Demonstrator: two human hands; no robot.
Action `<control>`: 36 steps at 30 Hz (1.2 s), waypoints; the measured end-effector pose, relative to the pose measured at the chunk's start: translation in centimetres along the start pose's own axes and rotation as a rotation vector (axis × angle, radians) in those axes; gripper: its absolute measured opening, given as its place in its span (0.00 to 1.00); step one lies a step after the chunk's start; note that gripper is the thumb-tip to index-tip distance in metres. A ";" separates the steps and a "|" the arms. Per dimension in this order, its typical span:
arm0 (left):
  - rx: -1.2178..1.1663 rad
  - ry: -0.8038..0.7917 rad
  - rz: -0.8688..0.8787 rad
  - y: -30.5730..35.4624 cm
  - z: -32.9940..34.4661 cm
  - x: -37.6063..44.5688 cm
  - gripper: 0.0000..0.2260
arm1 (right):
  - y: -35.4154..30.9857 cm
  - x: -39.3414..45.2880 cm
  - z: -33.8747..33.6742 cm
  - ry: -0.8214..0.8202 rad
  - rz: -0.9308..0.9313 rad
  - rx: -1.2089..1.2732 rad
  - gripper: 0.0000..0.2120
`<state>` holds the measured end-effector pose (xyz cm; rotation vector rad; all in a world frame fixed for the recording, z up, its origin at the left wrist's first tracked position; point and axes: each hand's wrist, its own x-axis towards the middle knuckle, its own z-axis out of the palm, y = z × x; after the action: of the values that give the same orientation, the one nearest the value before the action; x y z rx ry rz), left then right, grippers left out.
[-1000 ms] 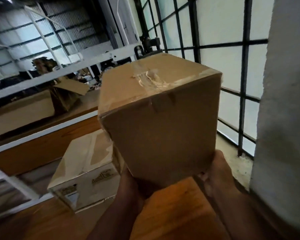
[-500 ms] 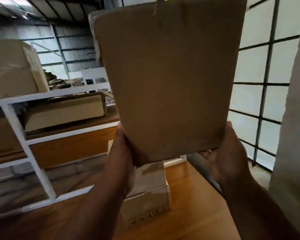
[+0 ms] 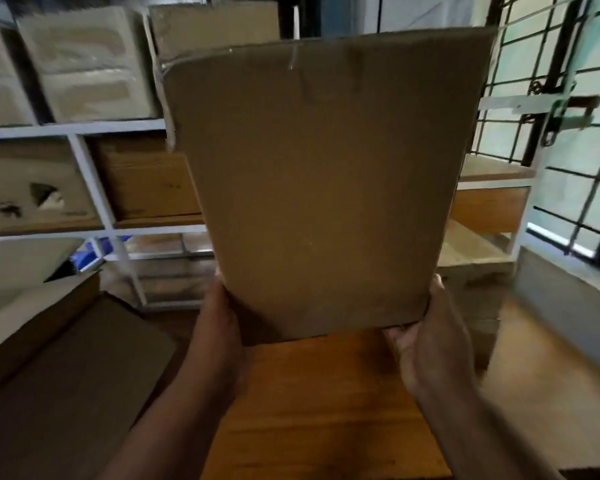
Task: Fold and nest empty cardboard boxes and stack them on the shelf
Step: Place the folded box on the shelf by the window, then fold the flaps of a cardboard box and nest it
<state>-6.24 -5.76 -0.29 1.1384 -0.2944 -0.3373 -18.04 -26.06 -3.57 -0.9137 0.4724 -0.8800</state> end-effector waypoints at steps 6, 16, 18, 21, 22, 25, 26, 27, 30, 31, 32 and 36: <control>-0.002 0.225 -0.143 -6.0 -9.5 -0.3 0.21 | 9.7 -2.6 0.0 0.027 0.174 -0.046 0.17; 0.166 0.342 -0.499 -17.2 -17.5 -2.0 0.24 | 21.2 -5.0 -7.4 0.188 0.581 -0.214 0.11; 0.193 0.326 -0.490 -20.8 -19.6 -1.4 0.28 | 21.8 -5.5 -8.3 0.198 0.624 -0.176 0.13; 0.160 0.298 -0.495 -22.3 -20.2 -1.5 0.34 | 22.0 -5.6 -8.8 0.181 0.610 -0.184 0.12; 0.150 0.301 -0.492 -21.0 -19.2 -1.9 0.31 | 22.0 -5.4 -8.8 0.176 0.609 -0.195 0.12; 0.142 0.259 -0.507 -18.5 -17.5 -2.2 0.28 | 21.9 -5.2 -8.9 0.152 0.611 -0.211 0.12; 0.127 0.265 -0.529 -18.1 -17.3 -2.4 0.29 | 22.0 -5.2 -9.1 0.136 0.605 -0.213 0.12; 0.105 0.249 -0.540 -18.1 -17.5 -2.3 0.29 | 22.0 -5.3 -9.2 0.121 0.594 -0.216 0.12; 0.049 0.270 -0.515 -17.9 -18.1 -3.1 0.23 | 21.5 -5.6 -9.4 0.097 0.545 -0.251 0.13; 0.050 0.276 -0.495 -18.1 -18.6 -3.2 0.23 | 21.3 -5.7 -9.4 0.089 0.525 -0.251 0.14; 0.060 0.283 -0.483 -17.5 -18.4 -3.4 0.22 | 21.1 -5.6 -9.4 0.079 0.504 -0.242 0.16; -0.001 0.243 -0.414 -15.7 -17.9 -2.7 0.17 | 19.2 -4.8 -8.8 0.010 0.394 -0.218 0.17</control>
<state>-3.41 4.24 -21.86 1.2228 0.1594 -0.5560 -18.15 -20.37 -24.49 -0.9710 0.7386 -0.4794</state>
